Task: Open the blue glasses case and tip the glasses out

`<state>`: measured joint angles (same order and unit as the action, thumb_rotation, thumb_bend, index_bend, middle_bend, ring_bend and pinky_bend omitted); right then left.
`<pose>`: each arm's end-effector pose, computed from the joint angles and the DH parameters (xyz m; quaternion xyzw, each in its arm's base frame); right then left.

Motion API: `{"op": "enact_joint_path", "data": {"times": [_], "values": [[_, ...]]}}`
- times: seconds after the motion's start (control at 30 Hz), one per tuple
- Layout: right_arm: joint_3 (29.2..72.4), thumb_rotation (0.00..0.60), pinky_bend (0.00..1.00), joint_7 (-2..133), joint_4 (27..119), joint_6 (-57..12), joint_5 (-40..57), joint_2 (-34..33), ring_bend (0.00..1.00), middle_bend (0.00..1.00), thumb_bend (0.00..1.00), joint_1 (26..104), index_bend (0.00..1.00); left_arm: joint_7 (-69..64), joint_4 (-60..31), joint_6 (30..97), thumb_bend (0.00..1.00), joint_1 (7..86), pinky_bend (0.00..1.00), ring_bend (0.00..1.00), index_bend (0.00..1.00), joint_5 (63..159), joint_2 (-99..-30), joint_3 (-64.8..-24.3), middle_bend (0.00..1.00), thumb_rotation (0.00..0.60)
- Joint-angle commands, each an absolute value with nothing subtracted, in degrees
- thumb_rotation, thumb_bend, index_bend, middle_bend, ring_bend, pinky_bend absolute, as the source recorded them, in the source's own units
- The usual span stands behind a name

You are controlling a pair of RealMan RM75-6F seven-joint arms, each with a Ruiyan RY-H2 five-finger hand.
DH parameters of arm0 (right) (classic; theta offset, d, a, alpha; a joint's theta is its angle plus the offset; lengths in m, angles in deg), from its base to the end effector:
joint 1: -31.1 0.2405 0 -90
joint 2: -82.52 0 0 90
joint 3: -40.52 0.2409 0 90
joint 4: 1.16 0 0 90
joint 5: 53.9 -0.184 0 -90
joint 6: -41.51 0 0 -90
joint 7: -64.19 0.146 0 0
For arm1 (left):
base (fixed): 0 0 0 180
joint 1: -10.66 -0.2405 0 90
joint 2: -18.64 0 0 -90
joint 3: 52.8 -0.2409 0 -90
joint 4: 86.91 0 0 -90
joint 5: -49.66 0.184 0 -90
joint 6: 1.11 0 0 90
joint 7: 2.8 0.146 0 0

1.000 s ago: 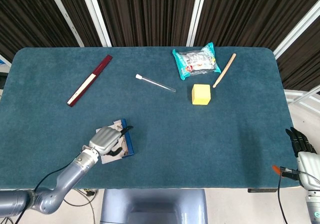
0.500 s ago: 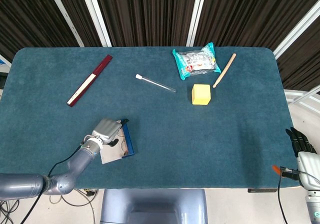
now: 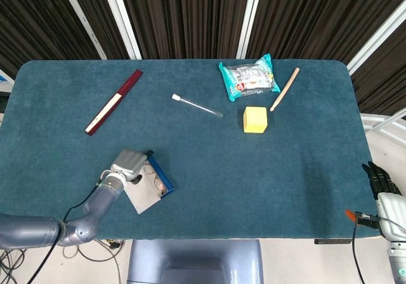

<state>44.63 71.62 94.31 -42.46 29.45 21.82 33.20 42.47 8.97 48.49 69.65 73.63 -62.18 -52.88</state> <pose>-0.2947 -0.1691 0.1923 0.5438 -0.4451 0.4072 0.5835 -0.1447 0.3276 0.0066 -0.8088 -0.3868 -0.1324 0.4228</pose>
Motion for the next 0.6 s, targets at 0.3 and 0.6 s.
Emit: {"op": "enact_joint_path", "data": {"times": [0.3, 0.6], "values": [[44.59, 0.6, 0.19, 71.53, 94.4, -42.47, 29.5, 21.78, 0.0, 0.0, 0.18, 33.2, 0.0, 38.88, 11.9, 49.92, 0.36, 66.48, 0.95, 0.86, 0.25, 76.81, -57.72, -55.74, 0.98, 0.6], [44.66, 0.6, 0.19, 71.49, 94.48, -42.53, 29.38, 21.78, 0.0, 0.0, 0.18, 33.18, 0.0, 36.39, 12.78, 50.04, 0.36, 64.88, 0.95, 0.86, 0.3, 78.57, -55.93, -56.66, 0.98, 0.6]]}}
